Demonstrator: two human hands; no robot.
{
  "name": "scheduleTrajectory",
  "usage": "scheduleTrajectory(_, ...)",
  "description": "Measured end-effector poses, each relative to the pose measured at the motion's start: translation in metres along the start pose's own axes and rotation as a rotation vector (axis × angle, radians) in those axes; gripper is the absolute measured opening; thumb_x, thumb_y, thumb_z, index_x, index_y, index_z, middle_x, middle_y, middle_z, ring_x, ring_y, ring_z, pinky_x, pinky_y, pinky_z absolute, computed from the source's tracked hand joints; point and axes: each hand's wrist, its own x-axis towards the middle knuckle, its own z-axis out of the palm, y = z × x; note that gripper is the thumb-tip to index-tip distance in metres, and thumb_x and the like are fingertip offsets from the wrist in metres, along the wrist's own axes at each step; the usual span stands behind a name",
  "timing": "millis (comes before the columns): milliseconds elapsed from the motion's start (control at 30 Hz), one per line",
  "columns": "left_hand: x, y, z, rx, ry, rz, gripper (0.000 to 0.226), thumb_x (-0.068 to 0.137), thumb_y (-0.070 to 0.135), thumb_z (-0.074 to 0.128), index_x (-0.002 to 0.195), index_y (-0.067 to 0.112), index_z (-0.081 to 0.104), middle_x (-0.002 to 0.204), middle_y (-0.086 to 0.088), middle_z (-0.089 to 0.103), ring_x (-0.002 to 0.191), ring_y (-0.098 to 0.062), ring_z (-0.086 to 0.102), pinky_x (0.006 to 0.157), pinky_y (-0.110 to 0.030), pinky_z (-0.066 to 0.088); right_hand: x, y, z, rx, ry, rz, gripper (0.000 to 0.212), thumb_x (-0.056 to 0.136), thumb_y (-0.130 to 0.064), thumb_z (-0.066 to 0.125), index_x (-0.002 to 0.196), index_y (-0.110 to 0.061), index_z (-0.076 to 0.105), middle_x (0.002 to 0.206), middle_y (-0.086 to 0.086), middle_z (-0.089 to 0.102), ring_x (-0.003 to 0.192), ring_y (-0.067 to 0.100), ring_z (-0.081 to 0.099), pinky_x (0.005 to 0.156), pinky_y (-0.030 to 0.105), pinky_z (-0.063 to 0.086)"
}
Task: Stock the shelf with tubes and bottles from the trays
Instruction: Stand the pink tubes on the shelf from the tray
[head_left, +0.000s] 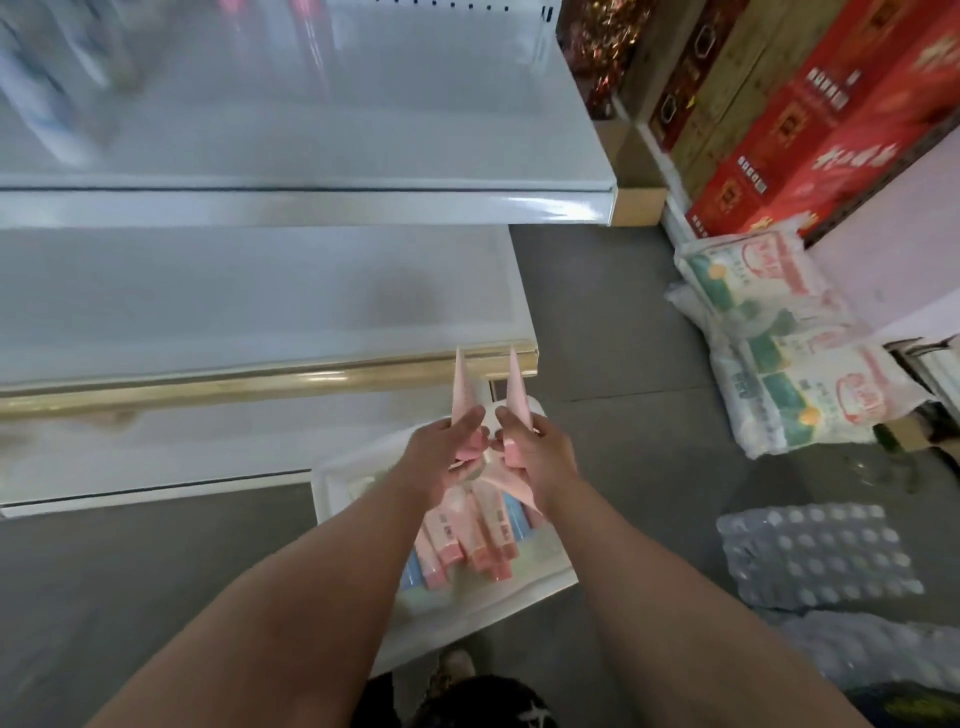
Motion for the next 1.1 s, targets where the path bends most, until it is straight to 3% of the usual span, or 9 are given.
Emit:
scheduleTrajectory(100,-0.02,0.021,0.005,0.029,-0.014,0.061,0.04,0.083,0.037,0.076,0.108,0.007,0.067,0.103,-0.011,0.073,0.092,-0.021,0.068,0.073,-0.03,0.055,-0.015,-0.02,-0.001,-0.013,-0.034,-0.066,0.043,0.077,-0.047,0.083,0.101,-0.014,0.072,0.096,0.007,0.078,0.081,0.018,0.073,0.068,0.032,0.052)
scheduleTrajectory(167,-0.033,0.033,0.008,0.045,-0.05,0.105,0.033,0.086,0.036,0.074,0.106,0.011,0.067,0.106,-0.008,0.072,0.093,-0.02,0.065,0.078,-0.032,0.054,-0.024,-0.032,0.0,0.0,-0.041,-0.1,0.046,0.076,-0.052,0.082,0.102,-0.016,0.071,0.096,0.007,0.077,0.074,0.017,0.069,0.062,0.029,0.05)
scheduleTrajectory(333,-0.061,0.053,0.013,0.027,-0.08,0.241,0.039,0.09,0.028,0.071,0.12,0.005,0.064,0.103,-0.009,0.067,0.093,-0.021,0.063,0.079,-0.031,0.056,-0.048,-0.055,0.004,0.054,-0.094,-0.176,0.048,0.064,-0.062,0.082,0.092,-0.024,0.074,0.088,0.0,0.069,0.086,0.019,0.06,0.078,0.036,0.049)
scheduleTrajectory(500,-0.086,0.085,0.015,0.063,-0.062,0.41,0.04,0.088,0.021,0.074,0.117,-0.004,0.063,0.103,-0.014,0.065,0.091,-0.021,0.064,0.074,-0.029,0.06,-0.066,-0.087,0.009,0.124,-0.14,-0.23,0.019,0.087,-0.036,0.076,0.097,-0.021,0.07,0.097,0.003,0.07,0.088,0.018,0.064,0.072,0.03,0.056)
scheduleTrajectory(700,-0.105,0.122,0.019,0.066,-0.028,0.535,0.044,0.085,0.014,0.078,0.121,-0.003,0.059,0.118,-0.018,0.065,0.097,-0.025,0.068,0.077,-0.034,0.061,-0.081,-0.122,0.013,0.191,-0.188,-0.341,0.031,0.087,-0.027,0.078,0.109,-0.007,0.07,0.091,0.007,0.07,0.084,0.019,0.068,0.07,0.031,0.06)
scheduleTrajectory(800,-0.11,0.138,0.02,0.061,0.009,0.581,0.031,0.085,0.012,0.078,0.109,0.004,0.062,0.116,-0.019,0.066,0.097,-0.027,0.069,0.08,-0.039,0.061,-0.084,-0.14,0.017,0.219,-0.209,-0.386,0.032,0.087,-0.023,0.078,0.111,-0.003,0.069,0.097,0.012,0.071,0.091,0.023,0.069,0.072,0.033,0.061)
scheduleTrajectory(933,-0.116,0.166,0.012,0.093,0.099,0.65,0.039,0.084,0.017,0.078,0.118,0.007,0.06,0.107,-0.011,0.069,0.084,-0.019,0.068,0.086,-0.042,0.06,-0.09,-0.166,0.029,0.27,-0.251,-0.454,0.024,0.089,-0.014,0.075,0.109,-0.003,0.067,0.098,0.011,0.07,0.09,0.023,0.068,0.082,0.04,0.062)
scheduleTrajectory(1033,-0.118,0.19,0.002,0.14,0.144,0.69,0.036,0.084,0.021,0.077,0.116,0.013,0.065,0.105,-0.005,0.071,0.087,-0.018,0.066,0.087,-0.037,0.055,-0.089,-0.186,0.043,0.279,-0.263,-0.498,0.025,0.09,-0.013,0.074,0.112,-0.003,0.067,0.101,0.013,0.069,0.088,0.022,0.068,0.085,0.039,0.061)
scheduleTrajectory(1100,-0.119,0.205,-0.005,0.168,0.18,0.739,0.03,0.084,0.019,0.077,0.112,0.013,0.067,0.101,-0.002,0.071,0.084,-0.014,0.065,0.077,-0.026,0.051,-0.087,-0.199,0.054,0.273,-0.259,-0.515,0.03,0.09,-0.01,0.073,0.117,-0.001,0.065,0.107,0.015,0.068,0.089,0.024,0.067,0.084,0.036,0.061)
